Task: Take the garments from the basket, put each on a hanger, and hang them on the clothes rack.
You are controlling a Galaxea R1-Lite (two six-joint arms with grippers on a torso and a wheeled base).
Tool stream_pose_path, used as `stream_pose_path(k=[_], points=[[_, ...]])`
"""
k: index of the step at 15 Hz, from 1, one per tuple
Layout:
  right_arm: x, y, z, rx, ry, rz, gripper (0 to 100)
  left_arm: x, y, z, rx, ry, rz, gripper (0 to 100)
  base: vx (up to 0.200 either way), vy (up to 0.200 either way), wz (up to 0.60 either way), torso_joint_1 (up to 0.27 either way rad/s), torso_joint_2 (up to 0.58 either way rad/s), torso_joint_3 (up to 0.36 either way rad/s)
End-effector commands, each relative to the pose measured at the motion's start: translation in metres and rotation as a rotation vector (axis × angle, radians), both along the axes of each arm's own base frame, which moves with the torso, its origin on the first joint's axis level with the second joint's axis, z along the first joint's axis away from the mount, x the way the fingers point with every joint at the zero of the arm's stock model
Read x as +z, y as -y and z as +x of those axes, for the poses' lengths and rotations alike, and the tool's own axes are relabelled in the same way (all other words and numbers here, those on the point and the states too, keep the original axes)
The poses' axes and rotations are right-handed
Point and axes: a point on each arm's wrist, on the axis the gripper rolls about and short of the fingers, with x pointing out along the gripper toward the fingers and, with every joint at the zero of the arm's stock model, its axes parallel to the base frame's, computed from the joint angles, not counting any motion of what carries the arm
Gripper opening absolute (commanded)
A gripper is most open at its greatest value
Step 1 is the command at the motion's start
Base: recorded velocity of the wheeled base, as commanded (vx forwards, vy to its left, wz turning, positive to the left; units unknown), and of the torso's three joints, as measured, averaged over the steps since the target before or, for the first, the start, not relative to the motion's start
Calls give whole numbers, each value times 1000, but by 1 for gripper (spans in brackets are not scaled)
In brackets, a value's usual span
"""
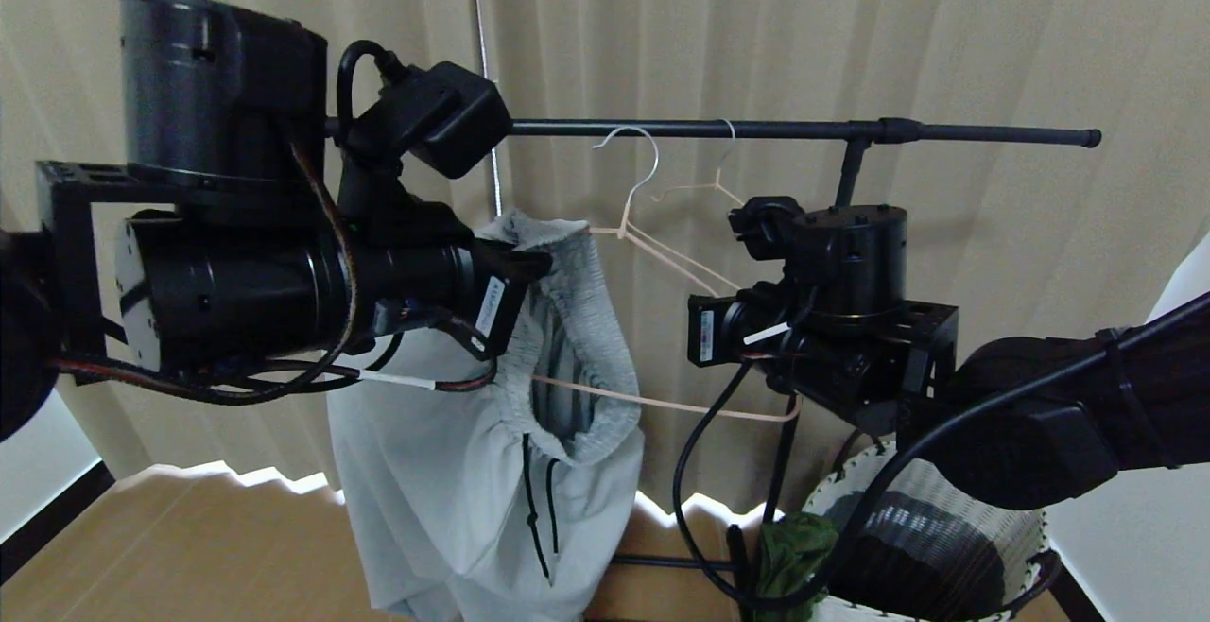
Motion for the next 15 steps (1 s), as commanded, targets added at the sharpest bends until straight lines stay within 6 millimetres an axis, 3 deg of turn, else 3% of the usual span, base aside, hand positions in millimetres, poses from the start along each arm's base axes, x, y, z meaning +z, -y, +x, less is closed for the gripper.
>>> stream_pose_path(k=[1, 11, 12, 15], points=[[3, 0, 0, 1, 9, 7, 0, -17, -14, 2, -41, 11, 44, 0, 0, 0, 0, 0, 0, 0], [10, -3, 1, 7, 59, 26, 0, -40, -6, 12, -75, 29, 60, 0, 0, 0, 0, 0, 0, 0], [9, -3, 1, 7, 59, 26, 0, -40, -6, 12, -75, 29, 59, 100, 0, 0, 0, 0, 0, 0], [9, -3, 2, 10, 87, 24, 0, -38, -7, 11, -74, 35, 53, 100, 0, 0, 0, 0, 0, 0]])
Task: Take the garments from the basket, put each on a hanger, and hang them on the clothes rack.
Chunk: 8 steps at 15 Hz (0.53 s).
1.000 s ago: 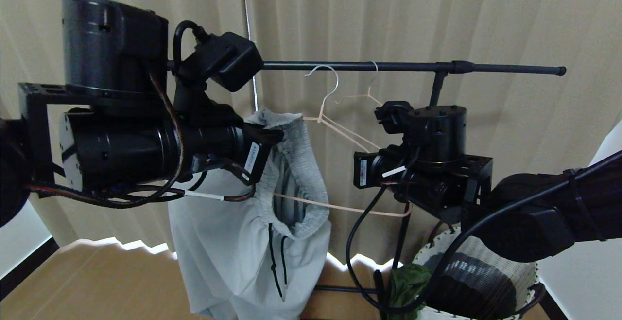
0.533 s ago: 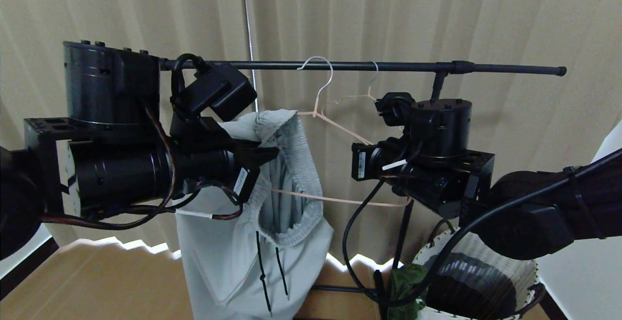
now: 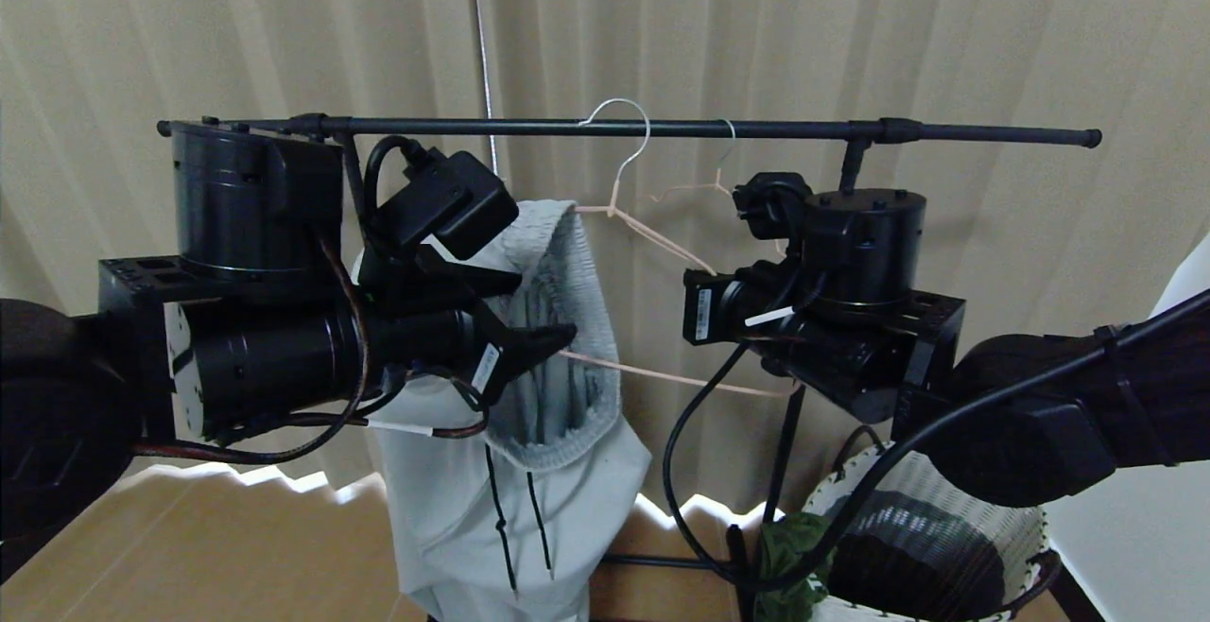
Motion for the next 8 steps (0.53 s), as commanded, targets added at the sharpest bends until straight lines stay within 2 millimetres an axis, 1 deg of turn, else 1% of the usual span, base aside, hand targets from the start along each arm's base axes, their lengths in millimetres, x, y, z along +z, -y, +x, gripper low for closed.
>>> stream_pose_path(k=[1, 3, 4, 6, 8], points=[[-3, 0, 1, 1, 3, -12, 0, 1, -1, 1, 7, 3, -2, 100, 0, 0, 0, 0, 0, 0], [-3, -1, 3, 4, 27, -20, 0, 8, -5, -4, 6, 28, -23, 100, 0, 0, 0, 0, 0, 0], [-4, -2, 3, 4, 28, -21, 0, 8, -6, -5, 3, 29, -24, 100, 0, 0, 0, 0, 0, 0], [-5, 0, 4, -2, 28, -23, 0, 12, -11, -13, -19, 40, -40, 100, 0, 0, 0, 0, 0, 0], [-6, 3, 6, -14, 26, -25, 0, 12, -17, -16, -7, 44, -43, 100, 0, 0, 0, 0, 0, 0]])
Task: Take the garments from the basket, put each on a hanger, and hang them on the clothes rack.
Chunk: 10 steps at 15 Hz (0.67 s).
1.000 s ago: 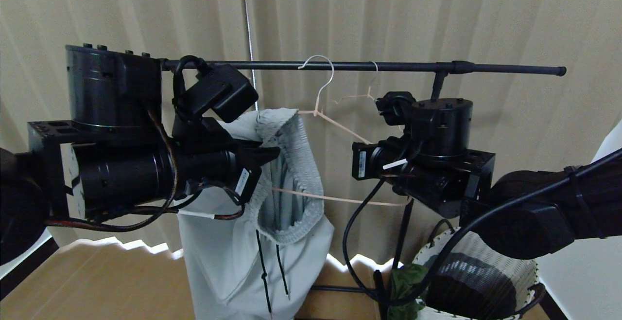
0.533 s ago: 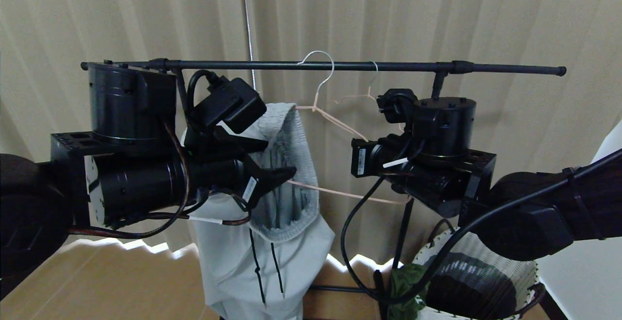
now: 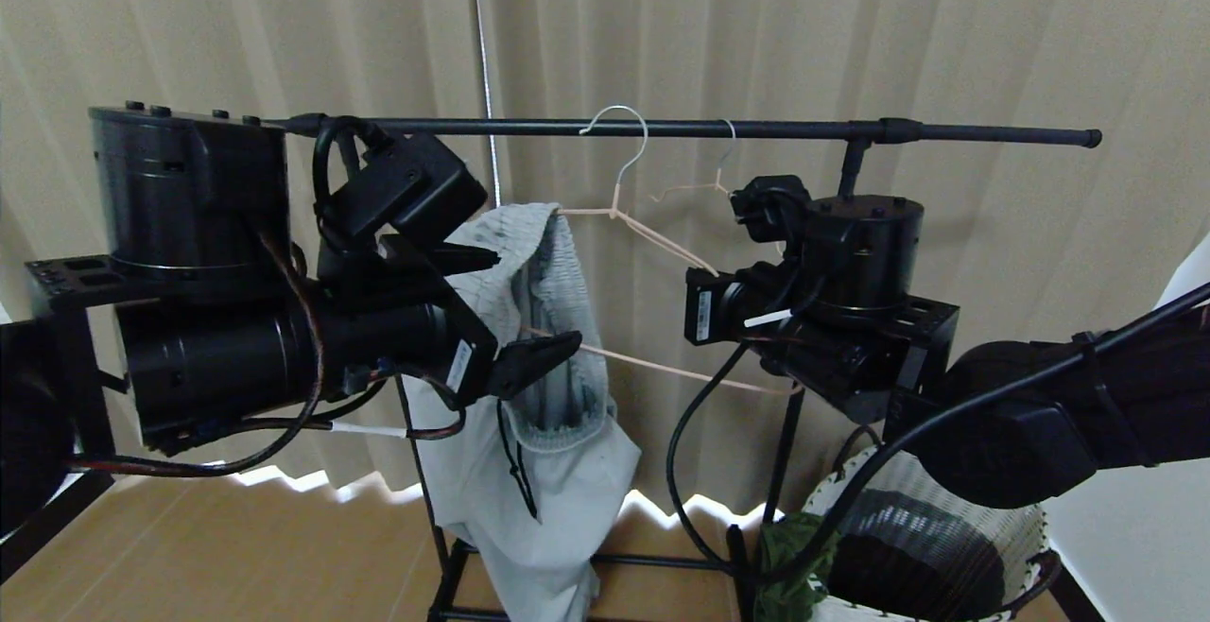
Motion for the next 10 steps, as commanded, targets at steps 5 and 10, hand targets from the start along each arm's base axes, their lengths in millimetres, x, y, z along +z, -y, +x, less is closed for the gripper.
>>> stream_pose_path(k=[5, 10], points=[[-8, 31, 3, -44, 95, -94, 0, 20, -41, -16, 63, 80, -49, 100, 0, 0, 0, 0, 0, 0], [-6, 45, -9, 17, 143, -109, 0, 23, -59, 1, 22, 185, 77, 100, 0, 0, 0, 0, 0, 0]])
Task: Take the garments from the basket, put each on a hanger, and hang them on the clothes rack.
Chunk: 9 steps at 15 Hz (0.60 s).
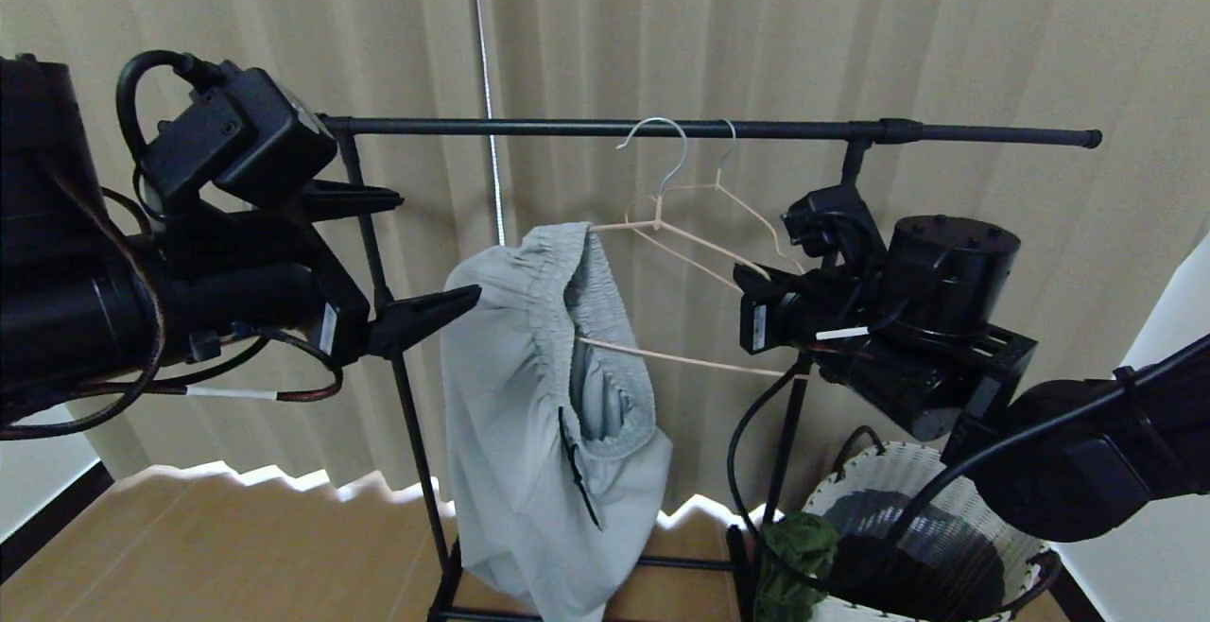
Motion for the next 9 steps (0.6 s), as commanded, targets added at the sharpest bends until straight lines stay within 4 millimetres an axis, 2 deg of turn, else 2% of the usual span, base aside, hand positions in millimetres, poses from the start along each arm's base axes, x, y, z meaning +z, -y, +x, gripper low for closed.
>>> stream_pose_path(k=[1, 5, 9], points=[[3, 4, -5, 0, 9, 6, 0, -2, 0, 10, -11, 4, 24, 100, 0, 0, 0, 0, 0, 0], [9, 7, -13, 43, 23, 20, 0, -12, 9, 27, -159, -29, 26, 100, 0, 0, 0, 0, 0, 0], [12, 12, -22, 97, 22, 24, 0, -9, -3, 42, -242, -28, -12, 100, 0, 0, 0, 0, 0, 0]])
